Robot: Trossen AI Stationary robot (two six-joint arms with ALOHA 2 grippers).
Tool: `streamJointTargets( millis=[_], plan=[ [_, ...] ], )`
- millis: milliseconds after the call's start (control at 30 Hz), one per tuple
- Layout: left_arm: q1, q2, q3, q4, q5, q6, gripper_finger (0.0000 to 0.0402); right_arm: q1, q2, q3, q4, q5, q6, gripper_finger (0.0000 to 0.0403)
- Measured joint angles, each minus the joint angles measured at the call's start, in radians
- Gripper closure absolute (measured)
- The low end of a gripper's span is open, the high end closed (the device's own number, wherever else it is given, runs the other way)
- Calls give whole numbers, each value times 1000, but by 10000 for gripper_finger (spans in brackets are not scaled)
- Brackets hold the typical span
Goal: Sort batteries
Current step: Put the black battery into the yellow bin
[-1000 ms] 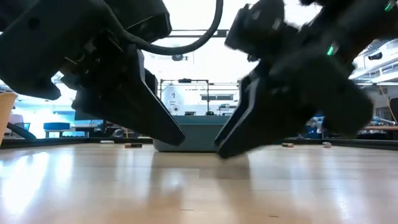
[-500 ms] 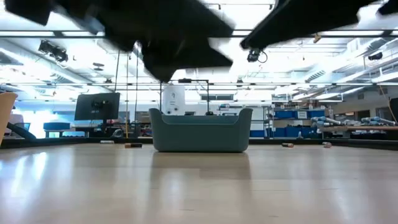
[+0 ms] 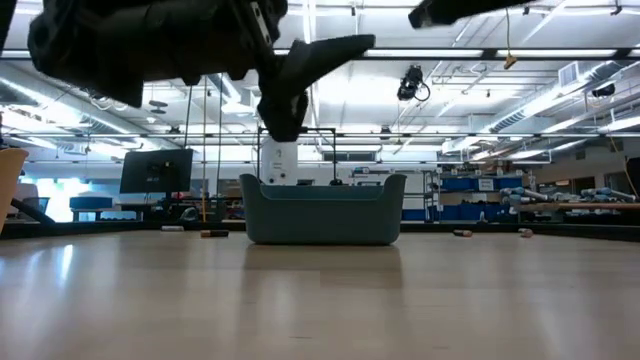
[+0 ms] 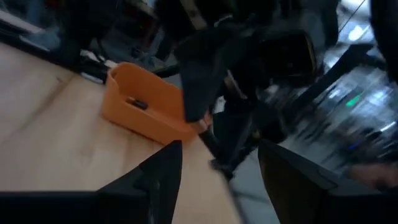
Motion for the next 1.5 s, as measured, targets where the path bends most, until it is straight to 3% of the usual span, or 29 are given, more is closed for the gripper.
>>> streamJointTargets(
  millis=[167,367,533,1233,1367,1500],
  plan=[
    [15,0,-26,52,40,-143,184,-7,0,51,-16,13,-75,201],
    [12,0,23,51,41,-135,184,-29,-1,92,-20,15,-147,201],
    [12,1,54,-41,40,-140,184,-37,-1,106,-22,16,-182,201],
    [14,54,163,-74,25,-86,184,-47,-1,106,-11,33,-196,201],
    [14,64,173,-64,24,-79,201,-46,-1,106,-9,32,-196,201],
    [14,64,173,-46,33,-58,242,-47,-1,106,-7,35,-196,201]
  ],
)
